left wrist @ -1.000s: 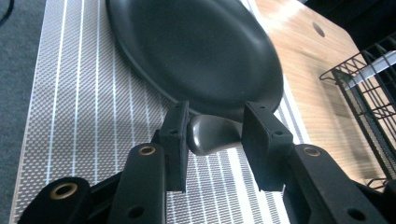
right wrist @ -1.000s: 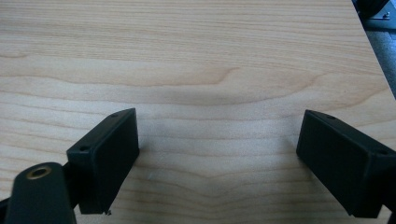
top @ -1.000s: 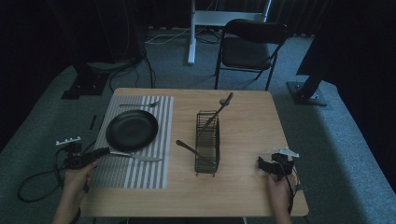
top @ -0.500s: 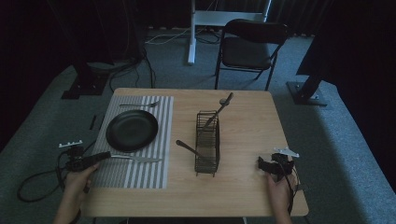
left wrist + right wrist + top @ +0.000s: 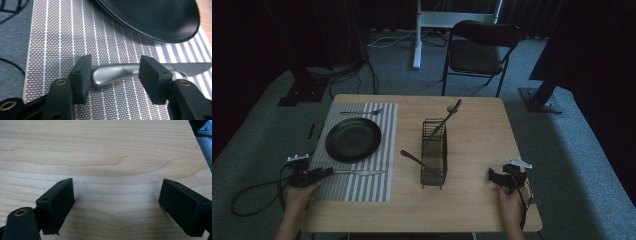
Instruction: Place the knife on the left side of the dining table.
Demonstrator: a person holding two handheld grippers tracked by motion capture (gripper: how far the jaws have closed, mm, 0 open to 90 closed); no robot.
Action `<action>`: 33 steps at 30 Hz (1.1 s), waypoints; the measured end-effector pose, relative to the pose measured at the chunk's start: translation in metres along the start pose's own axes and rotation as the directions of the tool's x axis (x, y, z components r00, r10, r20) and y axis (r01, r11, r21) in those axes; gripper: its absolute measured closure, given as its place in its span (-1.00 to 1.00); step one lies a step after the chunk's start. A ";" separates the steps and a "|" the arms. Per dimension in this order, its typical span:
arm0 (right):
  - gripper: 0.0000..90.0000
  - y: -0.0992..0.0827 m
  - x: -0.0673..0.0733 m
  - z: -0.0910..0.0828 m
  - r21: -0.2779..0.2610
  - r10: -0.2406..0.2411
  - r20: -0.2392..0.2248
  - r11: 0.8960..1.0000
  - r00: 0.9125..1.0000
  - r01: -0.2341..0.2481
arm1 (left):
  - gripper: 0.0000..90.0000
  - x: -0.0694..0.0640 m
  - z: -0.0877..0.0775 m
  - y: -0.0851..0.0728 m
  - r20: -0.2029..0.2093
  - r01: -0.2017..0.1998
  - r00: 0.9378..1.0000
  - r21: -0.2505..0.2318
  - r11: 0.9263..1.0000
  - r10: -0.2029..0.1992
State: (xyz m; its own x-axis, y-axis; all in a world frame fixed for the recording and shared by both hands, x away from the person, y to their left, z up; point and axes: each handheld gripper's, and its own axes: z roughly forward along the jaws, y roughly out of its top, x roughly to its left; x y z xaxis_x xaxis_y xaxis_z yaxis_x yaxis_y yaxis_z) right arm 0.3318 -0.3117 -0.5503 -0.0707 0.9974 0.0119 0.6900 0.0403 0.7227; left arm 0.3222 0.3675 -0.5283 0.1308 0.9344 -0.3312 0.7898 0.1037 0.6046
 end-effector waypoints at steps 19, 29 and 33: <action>-0.73 0.000 0.000 0.000 0.000 0.001 0.000 1.000 1.000 -0.001 | -0.81 -0.033 -0.017 -0.033 -0.108 -0.100 0.990 -0.072 0.992 0.092; -0.73 0.000 0.000 0.000 -0.001 0.001 0.000 1.000 1.000 -0.001 | -1.00 -0.047 -0.013 -0.048 -0.208 -0.207 0.961 -0.103 0.973 0.183; -0.73 0.000 0.000 0.000 0.000 0.001 0.000 1.000 1.000 -0.001 | -1.00 -0.049 -0.011 -0.051 -0.227 -0.235 0.951 -0.097 0.967 0.209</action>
State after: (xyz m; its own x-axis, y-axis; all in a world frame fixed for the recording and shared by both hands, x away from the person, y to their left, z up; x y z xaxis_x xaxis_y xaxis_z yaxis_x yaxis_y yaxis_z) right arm 0.3319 -0.3116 -0.5503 -0.0701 0.9975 0.0128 0.6898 0.0392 0.7230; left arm 0.2690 0.3208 -0.5344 0.1532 0.9879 -0.0242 0.6749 -0.0867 0.7328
